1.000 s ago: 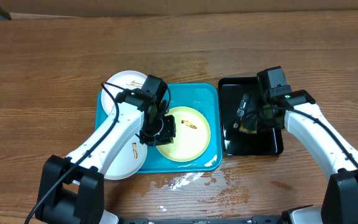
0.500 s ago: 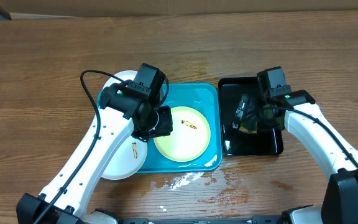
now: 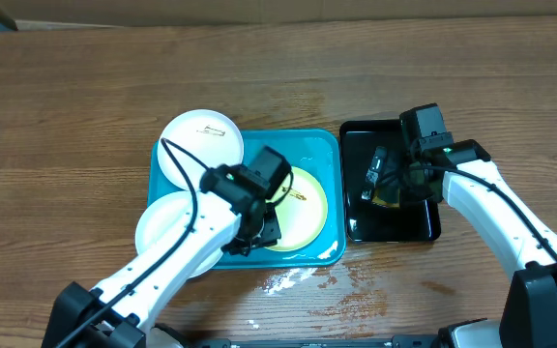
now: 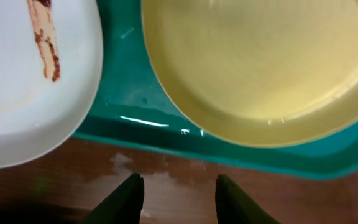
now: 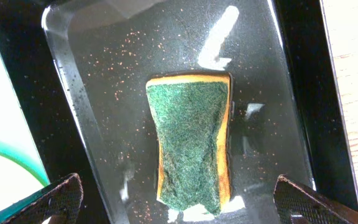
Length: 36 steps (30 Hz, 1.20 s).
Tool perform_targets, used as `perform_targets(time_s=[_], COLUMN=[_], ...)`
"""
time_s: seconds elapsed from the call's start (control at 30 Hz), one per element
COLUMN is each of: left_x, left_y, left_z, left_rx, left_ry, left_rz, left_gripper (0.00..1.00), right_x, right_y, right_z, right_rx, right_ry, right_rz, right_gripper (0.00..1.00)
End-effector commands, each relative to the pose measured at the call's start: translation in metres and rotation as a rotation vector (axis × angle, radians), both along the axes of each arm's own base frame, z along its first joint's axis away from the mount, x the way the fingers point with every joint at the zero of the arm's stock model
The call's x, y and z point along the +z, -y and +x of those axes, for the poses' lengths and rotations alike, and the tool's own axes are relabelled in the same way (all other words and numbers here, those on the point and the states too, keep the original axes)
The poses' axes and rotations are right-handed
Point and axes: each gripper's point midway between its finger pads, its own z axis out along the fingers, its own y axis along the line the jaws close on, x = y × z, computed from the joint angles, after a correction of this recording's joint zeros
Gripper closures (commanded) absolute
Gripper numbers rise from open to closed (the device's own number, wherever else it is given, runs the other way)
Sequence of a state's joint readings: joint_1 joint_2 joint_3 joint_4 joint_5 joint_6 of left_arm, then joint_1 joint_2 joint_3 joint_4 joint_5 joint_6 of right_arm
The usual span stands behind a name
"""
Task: Clean dirty plates on tray and stack at the side
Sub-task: 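Lower left gripper onto yellow plate edge and pinch it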
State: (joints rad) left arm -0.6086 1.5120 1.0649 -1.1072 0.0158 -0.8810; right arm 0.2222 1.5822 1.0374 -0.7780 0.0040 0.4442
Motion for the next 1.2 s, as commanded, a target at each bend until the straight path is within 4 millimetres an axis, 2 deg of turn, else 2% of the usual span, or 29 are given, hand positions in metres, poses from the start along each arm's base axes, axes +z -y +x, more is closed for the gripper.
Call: perform_targets(time_s=[0.0, 0.2, 0.43, 0.83, 1.07, 1.17], left_x=[-0.017, -0.046, -0.045, -0.050, -0.064, -0.069], left_y=[-0.017, -0.006, -0.004, -0.006, -0.007, -0.008], left_z=[0.005, 0.010, 0.022, 0.016, 0.014, 0.017], left_rx=[0.141, 0.151, 0.155, 0.179, 0.196, 0.203], left_ry=[0.055, 0.100, 0.153, 0.135, 0.075, 0.048], left_rz=[0.092, 0.010, 0.001, 0.004, 0.005, -0.025], left_gripper=[0.64, 0.68, 0.71, 0.72, 0.73, 0.77], right_x=[0.000, 0.000, 0.000, 0.000, 0.000, 0.000], right_y=[0.001, 0.001, 0.001, 0.002, 0.002, 0.002], right_z=[0.000, 0.001, 0.001, 0.001, 0.001, 0.001], right_rx=[-0.001, -0.001, -0.001, -0.002, -0.002, -0.002], right_ry=[0.003, 0.004, 0.004, 0.005, 0.005, 0.005], right_rz=[0.002, 0.002, 0.002, -0.003, -0.003, -0.003], right_gripper=[0.00, 0.00, 0.00, 0.00, 0.00, 0.00])
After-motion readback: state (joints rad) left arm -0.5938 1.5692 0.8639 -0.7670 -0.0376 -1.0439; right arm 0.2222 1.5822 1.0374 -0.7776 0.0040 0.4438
